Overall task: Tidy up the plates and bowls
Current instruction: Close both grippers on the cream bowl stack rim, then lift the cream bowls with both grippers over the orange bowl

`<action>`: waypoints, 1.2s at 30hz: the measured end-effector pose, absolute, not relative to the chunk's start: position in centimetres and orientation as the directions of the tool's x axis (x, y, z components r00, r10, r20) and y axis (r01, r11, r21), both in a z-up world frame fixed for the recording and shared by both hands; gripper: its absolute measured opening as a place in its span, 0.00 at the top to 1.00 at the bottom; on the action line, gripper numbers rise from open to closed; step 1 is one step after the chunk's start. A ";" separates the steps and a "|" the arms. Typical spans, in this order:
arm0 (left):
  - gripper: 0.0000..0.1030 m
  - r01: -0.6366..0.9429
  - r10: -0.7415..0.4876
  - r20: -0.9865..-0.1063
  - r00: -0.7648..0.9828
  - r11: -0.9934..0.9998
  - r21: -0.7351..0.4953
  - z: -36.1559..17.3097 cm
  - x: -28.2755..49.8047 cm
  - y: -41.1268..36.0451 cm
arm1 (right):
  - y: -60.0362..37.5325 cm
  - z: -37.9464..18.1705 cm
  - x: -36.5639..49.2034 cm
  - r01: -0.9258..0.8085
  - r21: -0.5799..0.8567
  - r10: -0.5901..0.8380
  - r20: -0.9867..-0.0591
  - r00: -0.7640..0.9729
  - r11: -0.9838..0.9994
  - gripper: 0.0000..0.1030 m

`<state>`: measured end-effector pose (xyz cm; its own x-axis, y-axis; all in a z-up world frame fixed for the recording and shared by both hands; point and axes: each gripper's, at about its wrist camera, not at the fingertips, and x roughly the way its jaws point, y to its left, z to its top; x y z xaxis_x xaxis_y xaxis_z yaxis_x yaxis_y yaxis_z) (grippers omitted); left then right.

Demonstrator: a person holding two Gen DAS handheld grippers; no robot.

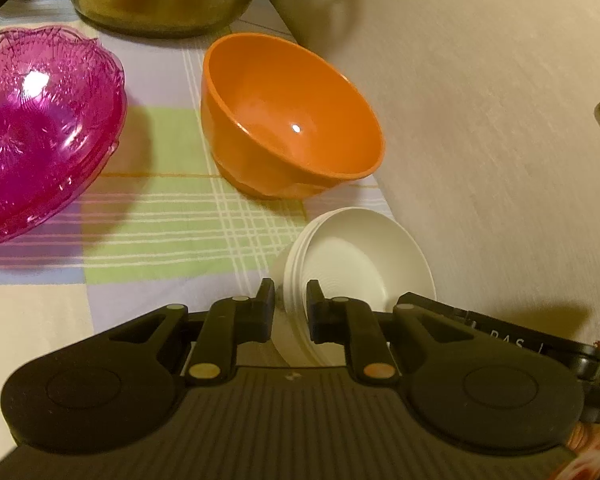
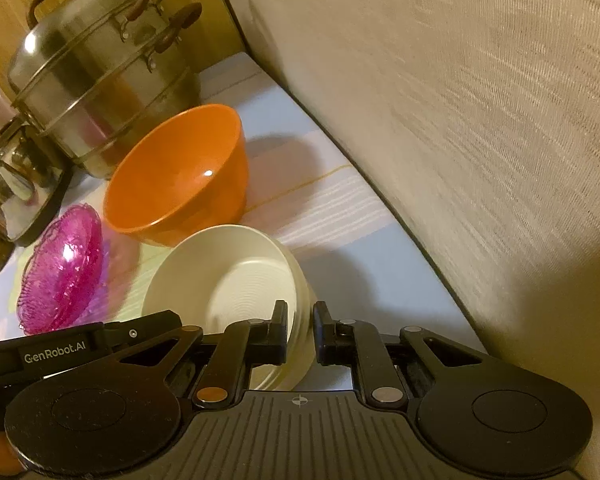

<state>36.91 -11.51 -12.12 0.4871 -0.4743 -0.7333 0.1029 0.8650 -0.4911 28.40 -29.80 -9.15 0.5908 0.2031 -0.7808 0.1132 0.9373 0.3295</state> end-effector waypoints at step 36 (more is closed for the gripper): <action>0.88 0.173 -0.418 -0.645 0.640 0.896 -0.409 -5.4 34.5 -10.3 | -27.5 -2.5 25.7 0.046 0.348 0.199 -0.634 0.747 0.936 0.87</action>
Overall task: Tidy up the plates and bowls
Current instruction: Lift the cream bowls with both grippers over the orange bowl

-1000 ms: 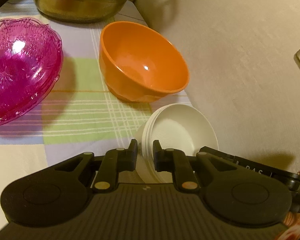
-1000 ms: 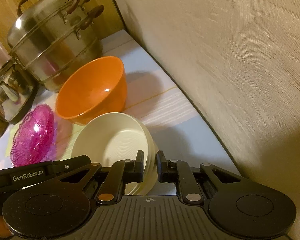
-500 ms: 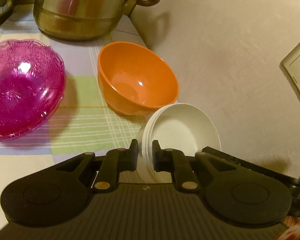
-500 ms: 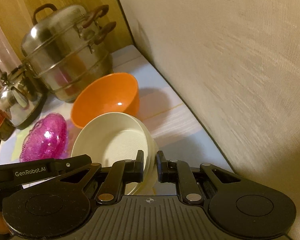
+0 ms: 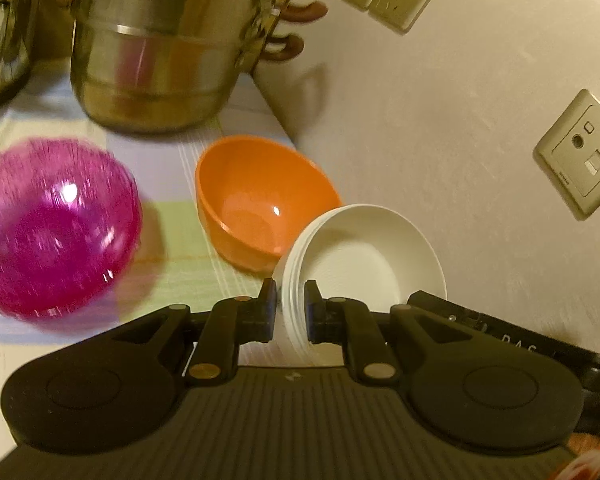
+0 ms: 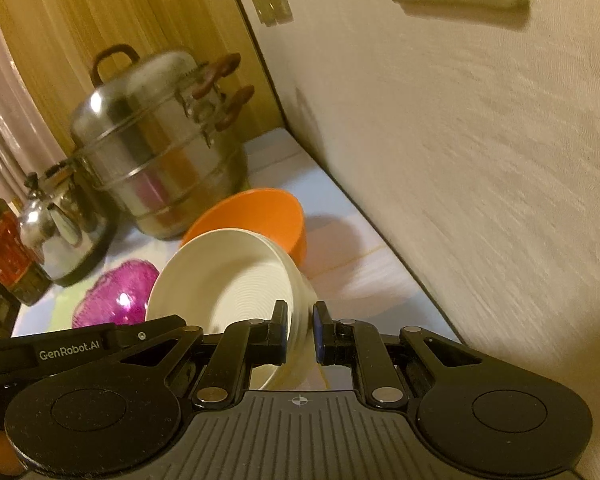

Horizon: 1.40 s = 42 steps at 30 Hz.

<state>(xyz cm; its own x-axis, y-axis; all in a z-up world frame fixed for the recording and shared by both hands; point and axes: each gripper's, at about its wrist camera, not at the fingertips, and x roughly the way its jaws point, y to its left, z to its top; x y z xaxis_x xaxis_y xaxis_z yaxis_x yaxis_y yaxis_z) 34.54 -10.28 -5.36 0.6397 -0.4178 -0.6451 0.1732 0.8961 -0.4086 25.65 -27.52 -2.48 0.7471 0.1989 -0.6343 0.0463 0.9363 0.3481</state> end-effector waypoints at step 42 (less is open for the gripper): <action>0.88 0.075 -0.352 -0.593 0.724 0.895 -0.440 -7.2 43.9 -7.9 | -25.1 -5.0 36.9 0.029 0.344 0.204 -0.621 0.757 0.939 0.89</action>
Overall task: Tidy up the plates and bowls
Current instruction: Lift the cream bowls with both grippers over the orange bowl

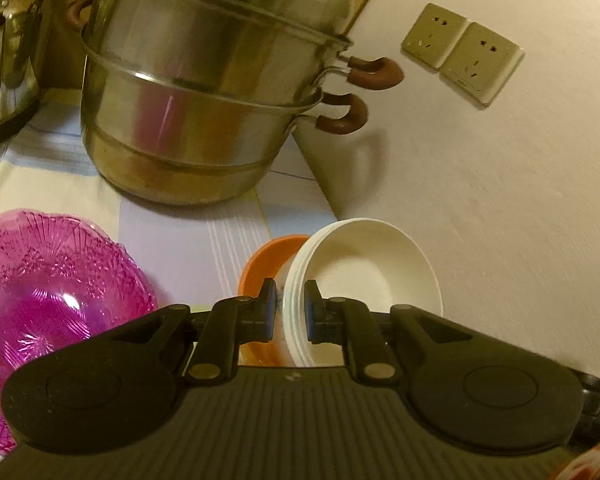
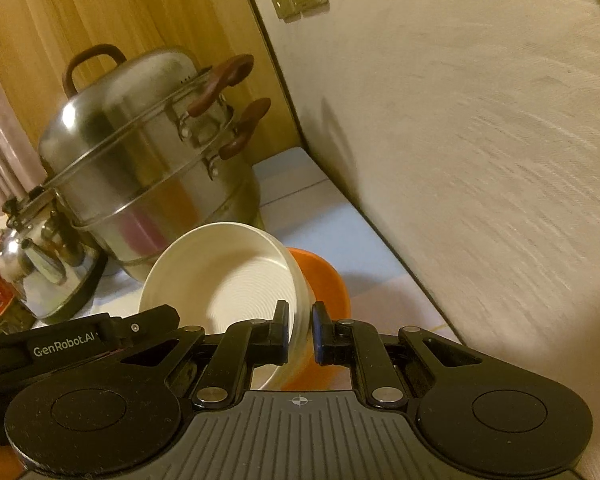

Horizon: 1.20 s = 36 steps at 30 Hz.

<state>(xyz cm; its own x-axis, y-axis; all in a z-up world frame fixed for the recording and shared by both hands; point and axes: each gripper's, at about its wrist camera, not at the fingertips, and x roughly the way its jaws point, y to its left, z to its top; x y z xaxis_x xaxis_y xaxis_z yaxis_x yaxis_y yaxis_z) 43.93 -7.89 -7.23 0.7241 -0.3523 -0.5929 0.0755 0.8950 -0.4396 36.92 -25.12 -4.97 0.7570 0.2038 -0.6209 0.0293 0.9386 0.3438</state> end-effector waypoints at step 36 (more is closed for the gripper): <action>0.78 0.107 -0.344 -0.621 0.704 0.916 -0.386 -8.4 45.0 -8.4 | -24.8 -7.0 38.2 -0.012 0.327 0.220 -0.608 0.763 0.945 0.66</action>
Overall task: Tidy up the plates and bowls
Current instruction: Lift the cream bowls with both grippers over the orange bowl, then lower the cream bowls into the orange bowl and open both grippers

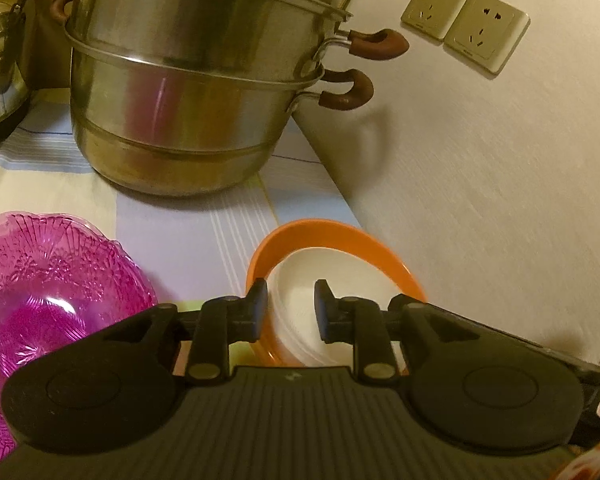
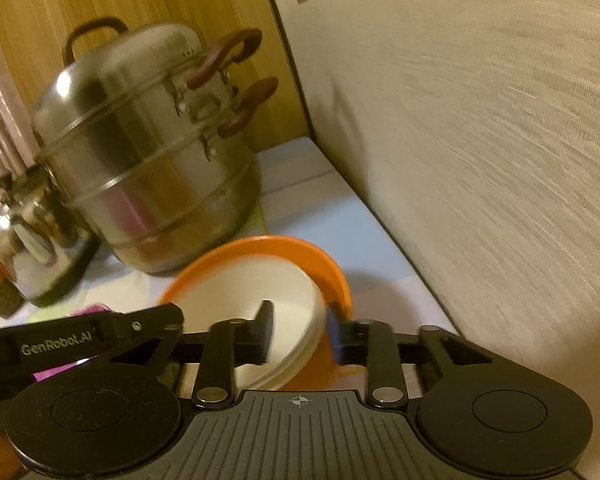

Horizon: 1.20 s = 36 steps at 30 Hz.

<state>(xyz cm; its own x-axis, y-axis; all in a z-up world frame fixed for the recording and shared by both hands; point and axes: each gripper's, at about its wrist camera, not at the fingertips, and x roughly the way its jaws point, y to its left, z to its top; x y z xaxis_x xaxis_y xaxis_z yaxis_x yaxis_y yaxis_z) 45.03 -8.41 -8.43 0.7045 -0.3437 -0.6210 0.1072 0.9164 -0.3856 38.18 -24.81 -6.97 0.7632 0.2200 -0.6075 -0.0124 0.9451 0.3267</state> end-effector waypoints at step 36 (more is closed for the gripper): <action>0.76 0.117 -0.363 -0.617 0.698 0.909 -0.401 -5.1 38.7 -7.6 | -27.5 -4.3 29.6 0.035 0.345 0.187 -0.589 0.786 0.938 0.65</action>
<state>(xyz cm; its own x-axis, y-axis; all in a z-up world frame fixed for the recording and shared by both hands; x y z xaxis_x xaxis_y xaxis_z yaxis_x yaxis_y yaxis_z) 38.70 -7.59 -5.11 0.6980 -0.3627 -0.6174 0.1173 0.9085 -0.4011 29.63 -27.47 -4.25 0.7863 0.1872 -0.5887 0.0351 0.9379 0.3451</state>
